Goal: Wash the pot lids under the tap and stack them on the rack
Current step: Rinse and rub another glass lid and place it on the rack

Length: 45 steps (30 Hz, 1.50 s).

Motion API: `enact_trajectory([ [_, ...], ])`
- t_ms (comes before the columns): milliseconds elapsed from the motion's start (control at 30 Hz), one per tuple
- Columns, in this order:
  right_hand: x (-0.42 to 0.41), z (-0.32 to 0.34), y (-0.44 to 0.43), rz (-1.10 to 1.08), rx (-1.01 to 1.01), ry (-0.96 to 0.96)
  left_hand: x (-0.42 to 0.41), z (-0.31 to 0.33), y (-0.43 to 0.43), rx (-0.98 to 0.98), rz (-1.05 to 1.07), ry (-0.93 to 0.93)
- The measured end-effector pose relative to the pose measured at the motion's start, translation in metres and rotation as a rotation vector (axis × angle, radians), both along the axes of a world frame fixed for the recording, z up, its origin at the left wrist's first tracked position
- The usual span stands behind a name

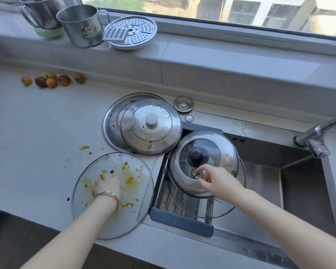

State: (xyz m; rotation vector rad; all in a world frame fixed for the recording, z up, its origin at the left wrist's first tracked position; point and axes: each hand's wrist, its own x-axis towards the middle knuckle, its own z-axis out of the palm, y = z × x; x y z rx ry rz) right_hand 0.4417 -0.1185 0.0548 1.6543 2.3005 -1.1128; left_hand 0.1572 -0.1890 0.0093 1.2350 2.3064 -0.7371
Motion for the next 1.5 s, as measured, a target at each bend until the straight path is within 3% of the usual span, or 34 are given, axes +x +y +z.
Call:
enact_trajectory([
  [167,0.01,-0.004,-0.016,-0.043,-0.039,0.016,0.006,0.017,-0.008,0.155,0.013,-0.104],
  [367,0.01,0.008,-0.021,-0.136,-0.005,0.136,0.058,0.082,-0.004,0.516,-0.124,-0.185],
  [433,0.012,0.021,-0.019,-0.265,-0.083,0.237,0.082,0.108,0.0,0.6,-0.177,-0.231],
  [600,0.046,0.047,-0.014,-0.82,-0.576,0.712,0.156,0.138,0.017,0.685,-0.306,-0.335],
  [733,0.103,0.045,-0.013,-1.125,-0.412,0.817,0.218,0.133,0.034,0.685,-0.402,-0.46],
  [833,0.154,0.041,-0.013,-1.244,-0.346,0.843,0.25,0.121,0.047,0.676,-0.351,-0.674],
  [933,0.203,0.036,-0.015,-1.354,-0.342,0.862,0.267,0.106,0.058,0.799,-0.297,-0.618],
  [1000,0.231,0.034,-0.015,-1.418,-0.355,0.887,0.27,0.093,0.067,0.753,-0.157,-0.583],
  [1033,0.243,0.033,-0.014,-1.438,-0.365,0.897,0.272,0.09,0.073,0.666,0.002,-0.668],
  [1133,0.271,0.031,-0.008,-1.447,-0.371,0.929,0.291,0.093,0.079,0.32,0.734,-1.283],
  [1200,0.284,0.029,-0.002,-1.421,-0.371,0.935,0.305,0.094,0.077,0.159,1.01,-1.585],
  [1333,0.299,0.018,0.016,-1.353,-0.389,0.875,0.319,0.085,0.077,0.271,1.104,-1.666],
  [1500,0.295,-0.004,0.042,-1.172,-0.4,0.666,0.326,0.068,0.078,0.438,1.105,-1.522],
])
